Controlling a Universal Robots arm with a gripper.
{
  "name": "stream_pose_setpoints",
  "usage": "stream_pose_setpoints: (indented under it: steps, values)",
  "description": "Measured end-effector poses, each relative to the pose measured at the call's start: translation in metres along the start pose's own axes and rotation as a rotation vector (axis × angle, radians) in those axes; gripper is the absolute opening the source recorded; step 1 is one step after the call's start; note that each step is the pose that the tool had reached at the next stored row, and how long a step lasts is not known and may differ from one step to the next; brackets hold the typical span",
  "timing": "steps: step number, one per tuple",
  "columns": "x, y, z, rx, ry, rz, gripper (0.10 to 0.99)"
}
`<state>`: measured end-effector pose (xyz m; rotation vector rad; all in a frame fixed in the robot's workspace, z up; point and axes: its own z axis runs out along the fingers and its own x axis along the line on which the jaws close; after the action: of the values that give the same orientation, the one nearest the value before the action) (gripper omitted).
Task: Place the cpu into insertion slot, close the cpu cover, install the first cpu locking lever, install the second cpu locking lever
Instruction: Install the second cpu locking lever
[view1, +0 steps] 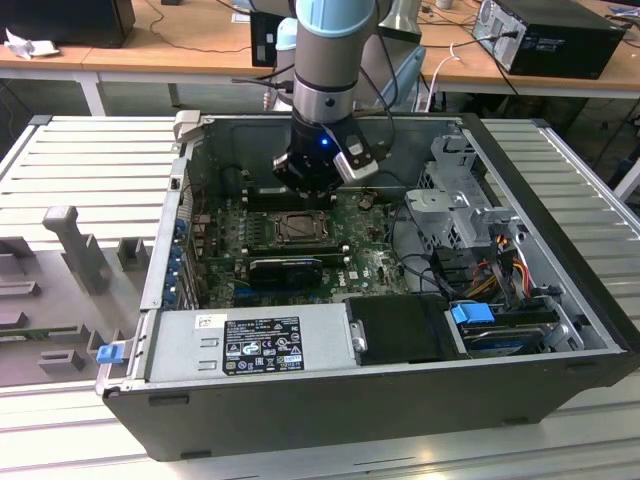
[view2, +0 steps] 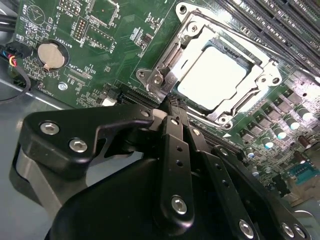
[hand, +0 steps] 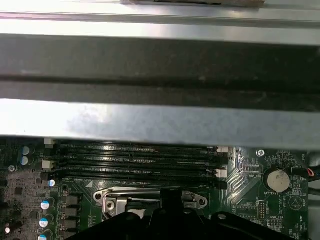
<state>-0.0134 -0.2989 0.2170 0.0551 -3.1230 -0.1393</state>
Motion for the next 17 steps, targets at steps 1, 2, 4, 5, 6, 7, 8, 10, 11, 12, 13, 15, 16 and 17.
stream_pose_setpoints:
  steps: [1, 2, 4, 5, 6, 7, 8, 10, 11, 12, 13, 15, 16, 17]
  values:
    - [0.0, -0.0004, 0.0, 0.0, 0.0, 0.0, 0.106]
    - [0.0, -0.0009, -0.0001, 0.0, 0.0, 0.0, 0.106]
    - [0.0001, -0.0021, -0.0002, 0.0, 0.0, 0.0, 0.106]
    - [0.0001, -0.0036, -0.0003, 0.0, 0.0, 0.0, 0.106]
    - [0.0001, -0.0054, -0.0005, 0.0, 0.0, 0.0, 0.106]
    - [0.0002, -0.0064, -0.0006, 0.0, -0.0001, 0.0, 0.106]
    - [0.0002, -0.0077, -0.0007, 0.0, 0.0, 0.0, 0.106]
    - [0.0003, -0.0094, -0.0008, 0.0, 0.0, 0.0, 0.106]
    - [0.0003, -0.0099, -0.0009, 0.0, -0.0001, 0.0, 0.106]
    - [0.0004, -0.0102, -0.0017, 0.0, 0.0001, 0.0, 0.106]
    - [0.0004, -0.0101, -0.0062, 0.0, 0.0, 0.0, 0.106]
    - [0.0005, -0.0093, -0.0152, 0.0, -0.0001, 0.001, 0.106]
    - [0.0006, -0.0088, -0.0218, 0.0, -0.0001, 0.001, 0.106]
    - [0.0007, -0.0083, -0.0267, 0.0, 0.0, 0.001, 0.106]
